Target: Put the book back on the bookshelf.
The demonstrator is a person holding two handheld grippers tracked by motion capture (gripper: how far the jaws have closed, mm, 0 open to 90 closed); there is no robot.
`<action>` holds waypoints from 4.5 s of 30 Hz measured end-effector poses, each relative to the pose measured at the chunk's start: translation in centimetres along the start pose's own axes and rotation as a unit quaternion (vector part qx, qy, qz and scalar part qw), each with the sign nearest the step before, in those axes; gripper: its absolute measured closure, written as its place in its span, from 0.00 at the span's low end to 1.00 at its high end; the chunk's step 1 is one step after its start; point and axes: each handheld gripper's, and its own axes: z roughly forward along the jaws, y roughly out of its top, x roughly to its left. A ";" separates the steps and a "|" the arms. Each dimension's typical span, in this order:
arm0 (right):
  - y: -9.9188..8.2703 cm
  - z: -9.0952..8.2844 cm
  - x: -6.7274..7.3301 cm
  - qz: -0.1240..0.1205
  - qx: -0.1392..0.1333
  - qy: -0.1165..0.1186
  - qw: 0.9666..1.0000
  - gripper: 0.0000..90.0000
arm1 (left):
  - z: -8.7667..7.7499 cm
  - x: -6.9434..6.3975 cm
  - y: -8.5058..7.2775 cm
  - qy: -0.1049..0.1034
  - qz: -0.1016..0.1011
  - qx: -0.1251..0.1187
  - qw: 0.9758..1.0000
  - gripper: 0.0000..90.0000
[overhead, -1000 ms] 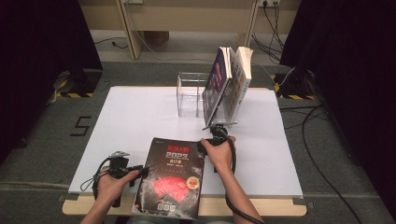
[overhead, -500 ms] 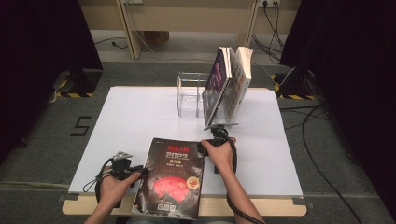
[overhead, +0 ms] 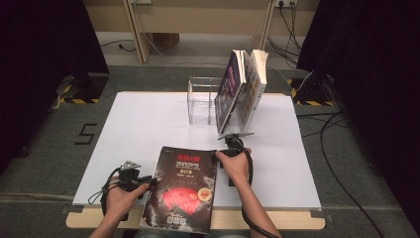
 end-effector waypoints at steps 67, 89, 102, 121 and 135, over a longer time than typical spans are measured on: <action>1.6 -14.5 8.5 -0.145 -0.337 0.034 0.930 0.98 | -0.6 0.5 0.4 -0.030 -0.024 -0.068 0.997 0.59; 7.5 -15.3 11.4 -0.169 -0.416 -0.012 0.894 0.98 | -0.4 0.6 0.3 -0.031 -0.025 -0.066 0.997 0.59; 12.0 -14.2 13.3 -0.173 -0.443 -0.030 0.879 0.98 | -0.5 0.8 0.4 -0.031 -0.028 -0.068 0.997 0.59; 14.3 -10.2 13.1 -0.168 -0.458 -0.063 0.870 0.98 | -0.8 1.2 0.5 -0.033 -0.029 -0.072 0.996 0.58; 7.4 -11.4 11.7 -0.219 -0.463 -0.060 0.857 0.97 | -0.4 0.8 0.4 -0.034 -0.026 -0.067 0.997 0.58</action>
